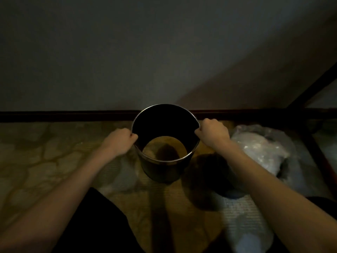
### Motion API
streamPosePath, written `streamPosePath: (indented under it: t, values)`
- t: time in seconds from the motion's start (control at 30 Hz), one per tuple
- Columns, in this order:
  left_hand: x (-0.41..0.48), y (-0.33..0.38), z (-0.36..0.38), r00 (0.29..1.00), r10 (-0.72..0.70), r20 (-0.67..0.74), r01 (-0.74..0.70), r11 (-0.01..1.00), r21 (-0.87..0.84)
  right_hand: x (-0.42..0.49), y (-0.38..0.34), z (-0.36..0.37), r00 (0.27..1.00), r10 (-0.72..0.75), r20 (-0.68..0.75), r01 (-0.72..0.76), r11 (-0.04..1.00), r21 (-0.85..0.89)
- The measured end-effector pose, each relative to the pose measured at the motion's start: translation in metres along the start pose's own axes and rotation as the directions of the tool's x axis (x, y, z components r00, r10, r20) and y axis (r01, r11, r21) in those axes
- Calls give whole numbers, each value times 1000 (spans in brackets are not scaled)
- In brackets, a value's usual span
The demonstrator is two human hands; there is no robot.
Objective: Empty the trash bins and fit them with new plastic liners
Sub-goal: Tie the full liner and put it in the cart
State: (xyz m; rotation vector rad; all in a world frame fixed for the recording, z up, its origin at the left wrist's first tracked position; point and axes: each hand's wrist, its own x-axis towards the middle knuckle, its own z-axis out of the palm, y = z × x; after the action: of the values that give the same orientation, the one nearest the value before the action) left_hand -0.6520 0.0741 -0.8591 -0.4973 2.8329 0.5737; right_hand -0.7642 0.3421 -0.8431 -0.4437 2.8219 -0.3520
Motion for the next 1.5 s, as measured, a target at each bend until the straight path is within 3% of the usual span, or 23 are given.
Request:
streamPosePath:
  t: [0.1,0.17,0.27,0.33,0.4,0.47,0.53,0.6,0.7,0.8,0.9,0.97,1.03,1.13,1.2,1.27,1.37,1.43,1.5]
  values:
    - [10,-19,53,990,-38,137,38,999,1,2,4,49,993,43,110,-40,999,-31]
    - [8,-23,70,986,-64,153,59,998,38,-2,10,62,988,51,149,-51,999,-10]
    - [1,-13,67,997,-75,-3,73,960,270,-7,19,53,978,37,204,-35,999,-14]
    - [-2,8,51,990,10,-139,33,952,305,-11,24,28,992,-3,124,7,1000,-31]
    - [-3,38,38,979,137,-153,-101,970,222,-17,36,-5,1000,-14,8,14,1000,21]
    - [-6,77,36,966,250,-71,-246,967,65,-30,64,-38,995,32,-96,-22,995,100]
    - [-9,120,47,951,305,55,-295,946,-132,-47,108,-61,967,119,-223,-83,983,165]
    - [-10,159,69,936,280,212,-188,910,-370,-66,161,-69,915,265,-305,-196,951,240]
    - [-9,201,108,859,144,492,244,729,-640,-92,234,-51,842,483,-241,-384,849,363]
    - [-7,220,144,794,38,606,506,511,-694,-109,279,-17,811,585,18,-490,662,567]
    - [-5,228,176,753,-49,656,631,335,-699,-117,296,15,794,521,312,-537,361,763]
    - [-3,234,188,761,-110,639,647,207,-734,-119,301,29,813,442,380,-510,224,830]
    - [4,237,191,792,-202,577,606,137,-784,-119,305,39,841,408,354,-442,143,886]
    - [9,238,190,786,-267,557,595,84,-799,-117,305,48,845,423,326,-408,116,906]
    - [4,242,188,797,-276,538,576,78,-814,-116,304,49,821,459,338,-418,82,905]
    - [-3,249,179,850,-298,435,491,145,-859,-117,303,47,807,460,372,-411,-16,912]
    - [-13,258,156,944,-233,235,289,237,-927,-124,295,47,796,345,497,-493,-106,864]
    - [-20,266,138,976,-121,183,205,202,-958,-129,286,52,771,312,555,-547,-123,828]
    - [-26,275,122,980,-19,196,197,118,-973,-130,277,55,775,372,510,-516,-93,852]
